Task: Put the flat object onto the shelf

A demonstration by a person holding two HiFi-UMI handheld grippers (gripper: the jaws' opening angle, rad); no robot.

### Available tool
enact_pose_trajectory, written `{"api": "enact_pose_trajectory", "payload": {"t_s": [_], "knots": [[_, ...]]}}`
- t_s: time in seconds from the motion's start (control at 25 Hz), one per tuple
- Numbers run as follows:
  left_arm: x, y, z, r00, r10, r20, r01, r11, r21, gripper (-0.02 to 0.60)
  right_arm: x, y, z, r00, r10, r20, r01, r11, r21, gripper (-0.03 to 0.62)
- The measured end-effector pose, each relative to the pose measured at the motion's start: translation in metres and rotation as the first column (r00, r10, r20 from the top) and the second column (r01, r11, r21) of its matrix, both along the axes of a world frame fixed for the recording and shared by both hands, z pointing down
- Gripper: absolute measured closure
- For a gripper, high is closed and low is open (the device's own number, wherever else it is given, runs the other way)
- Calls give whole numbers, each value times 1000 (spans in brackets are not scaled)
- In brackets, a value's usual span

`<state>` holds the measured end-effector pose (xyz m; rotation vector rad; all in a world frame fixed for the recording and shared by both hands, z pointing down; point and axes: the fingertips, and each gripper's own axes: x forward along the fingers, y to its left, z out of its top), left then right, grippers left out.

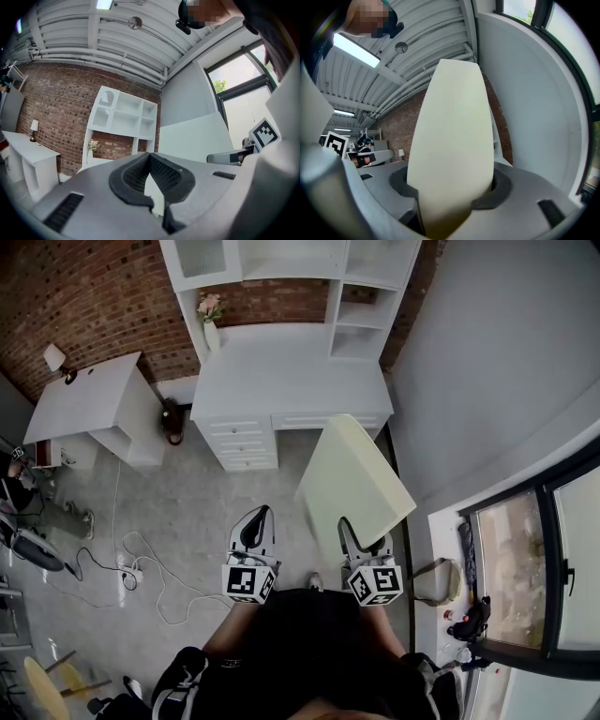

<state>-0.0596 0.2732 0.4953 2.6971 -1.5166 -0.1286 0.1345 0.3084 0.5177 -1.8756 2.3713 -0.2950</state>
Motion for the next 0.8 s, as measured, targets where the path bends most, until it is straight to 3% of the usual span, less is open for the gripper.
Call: {"api": "enact_pose_trajectory", "payload": {"t_s": [0.56,0.8], "knots": [[76,-12,8,999,-40,10,40,999,-9,572,78,-20,21,997,-73,-4,73,997,-16,306],[81,-37,17,997,-73,35,74,997,-32,572,82,-57,32,993,-115,4,116,993,-36,306]]}}
